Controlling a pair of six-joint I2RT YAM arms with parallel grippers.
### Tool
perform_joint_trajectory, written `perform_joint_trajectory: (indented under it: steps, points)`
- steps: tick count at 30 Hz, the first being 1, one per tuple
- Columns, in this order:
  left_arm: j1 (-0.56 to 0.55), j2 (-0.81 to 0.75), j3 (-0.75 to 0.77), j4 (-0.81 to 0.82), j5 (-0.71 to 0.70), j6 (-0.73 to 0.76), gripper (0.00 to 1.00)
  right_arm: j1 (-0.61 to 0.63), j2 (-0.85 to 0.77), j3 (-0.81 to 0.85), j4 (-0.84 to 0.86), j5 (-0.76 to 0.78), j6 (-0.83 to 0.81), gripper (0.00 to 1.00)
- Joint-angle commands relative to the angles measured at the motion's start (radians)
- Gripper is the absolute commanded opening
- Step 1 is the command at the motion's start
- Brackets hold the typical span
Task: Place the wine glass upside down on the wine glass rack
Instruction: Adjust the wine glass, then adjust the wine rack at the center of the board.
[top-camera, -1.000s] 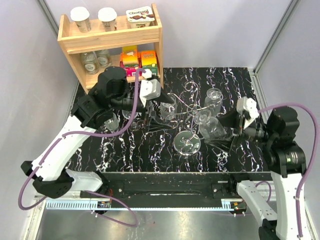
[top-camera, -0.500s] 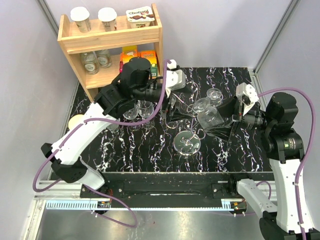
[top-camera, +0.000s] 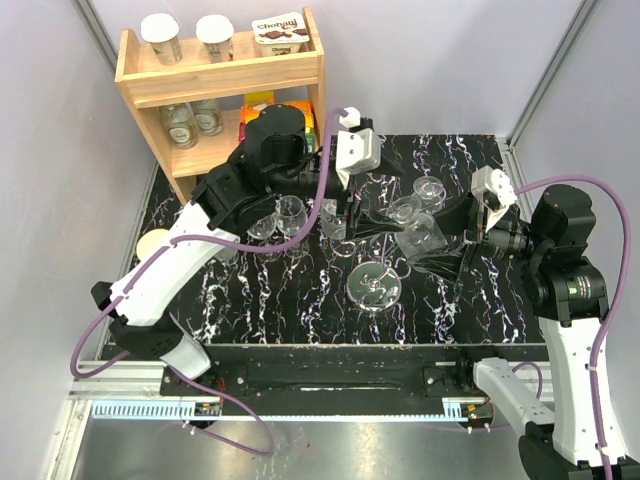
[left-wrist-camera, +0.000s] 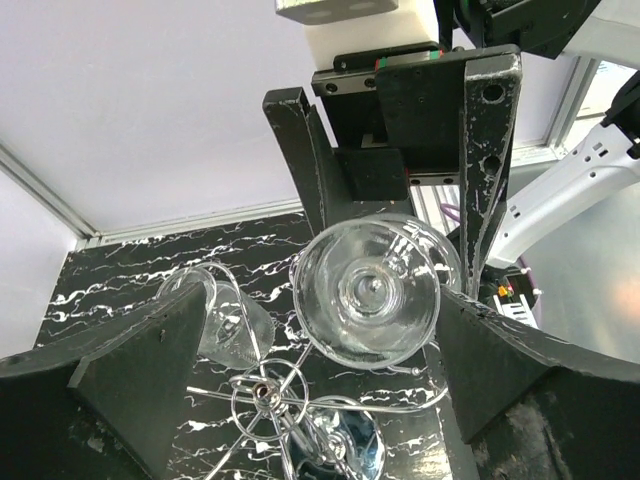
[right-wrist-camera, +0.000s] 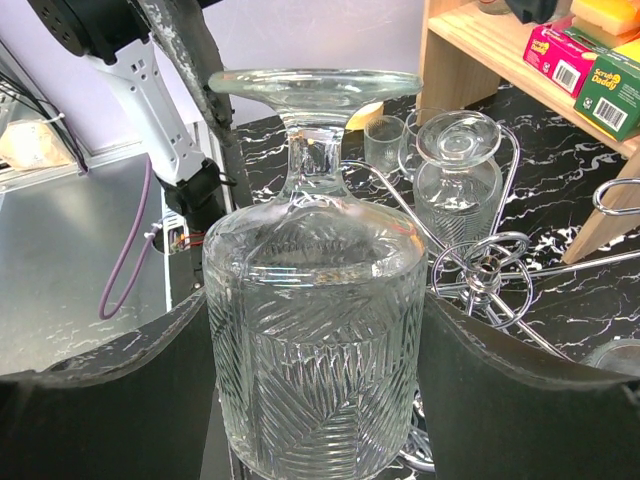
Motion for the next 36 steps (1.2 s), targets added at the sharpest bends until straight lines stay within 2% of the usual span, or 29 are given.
perform_joint_trajectory:
  steps: [1,11,16,19,22,25,30,36]
  points:
    - [-0.013,0.02,0.055,0.056,-0.016,-0.016,0.99,0.011,0.0,0.03,0.017,-0.016,-0.031,0.0]
    - [-0.036,0.077,0.141,0.063,-0.014,-0.026,0.99,0.013,-0.006,0.021,-0.004,-0.014,-0.05,0.0]
    - [-0.033,0.017,0.167,0.024,-0.045,-0.007,0.99,0.013,0.005,0.046,-0.004,0.038,-0.057,0.0]
    - [0.002,-0.061,0.124,-0.012,-0.079,0.007,0.99,0.014,0.01,0.09,-0.006,0.087,-0.053,0.0]
    - [0.097,-0.168,0.031,0.007,-0.093,-0.042,0.99,0.013,0.019,0.127,-0.009,0.167,-0.065,0.0]
    - [0.164,-0.262,-0.058,-0.015,-0.14,-0.022,0.99,0.013,0.033,0.158,-0.007,0.228,-0.074,0.0]
    - [0.169,-0.409,-0.291,-0.089,-0.177,0.036,0.99,0.013,0.068,0.216,-0.004,0.276,-0.079,0.0]
    - [0.189,-0.563,-0.62,-0.074,-0.148,0.044,0.94,0.011,0.137,0.294,-0.006,0.296,-0.086,0.0]
